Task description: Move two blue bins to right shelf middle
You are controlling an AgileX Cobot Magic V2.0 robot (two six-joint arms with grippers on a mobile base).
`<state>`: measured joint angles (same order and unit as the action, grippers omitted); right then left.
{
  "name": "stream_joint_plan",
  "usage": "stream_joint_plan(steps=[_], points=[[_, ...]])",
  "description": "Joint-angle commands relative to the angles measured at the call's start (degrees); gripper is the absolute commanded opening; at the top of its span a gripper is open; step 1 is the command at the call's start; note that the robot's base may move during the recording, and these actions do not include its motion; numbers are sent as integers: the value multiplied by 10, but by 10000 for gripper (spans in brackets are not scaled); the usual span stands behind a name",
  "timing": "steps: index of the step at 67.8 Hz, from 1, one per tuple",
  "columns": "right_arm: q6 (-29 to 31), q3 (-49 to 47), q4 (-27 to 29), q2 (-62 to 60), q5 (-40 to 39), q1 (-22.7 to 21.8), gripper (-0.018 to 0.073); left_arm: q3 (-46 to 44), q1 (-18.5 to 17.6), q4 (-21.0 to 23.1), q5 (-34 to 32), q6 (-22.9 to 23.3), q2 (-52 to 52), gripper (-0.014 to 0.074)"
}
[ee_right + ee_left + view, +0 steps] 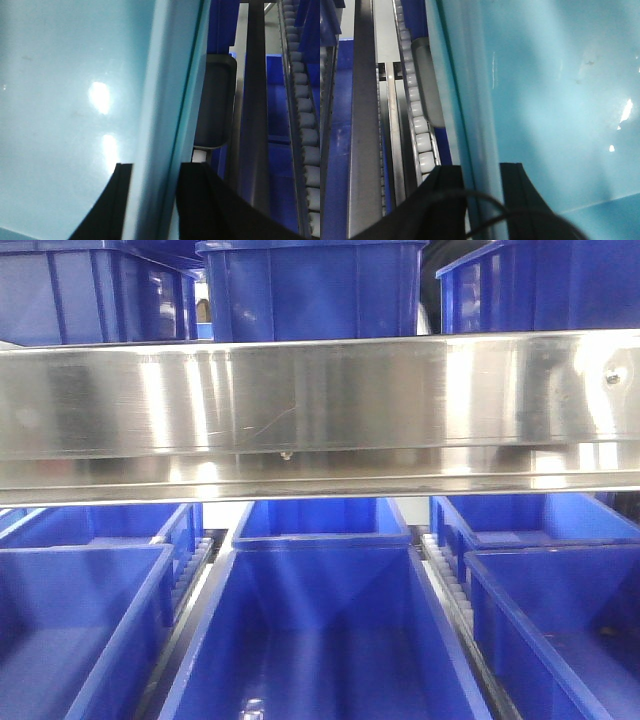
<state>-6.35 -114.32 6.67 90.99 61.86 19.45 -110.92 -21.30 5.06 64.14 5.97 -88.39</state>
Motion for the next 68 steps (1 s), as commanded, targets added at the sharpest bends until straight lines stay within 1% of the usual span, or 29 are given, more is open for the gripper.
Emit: stream_joint_plan(steps=[1,29,42,56,68], points=[[4,-10,-9,-9,-49,-4,-153,-10,0,23,-26,-12,16,-111],[4,-10,-9,-9,-50,-4,-153,-10,0,23,-28,-12,16,-111],[4,-10,-9,-9,-55,-4,-153,-10,0,23,-59,-12,11,-111],[4,-10,-9,-9,-55,-4,-153,-10,0,23,-111,-12,11,-111],[4,-10,-9,-9,-56,-4,-153,-10,0,23,-113,-12,11,-111]])
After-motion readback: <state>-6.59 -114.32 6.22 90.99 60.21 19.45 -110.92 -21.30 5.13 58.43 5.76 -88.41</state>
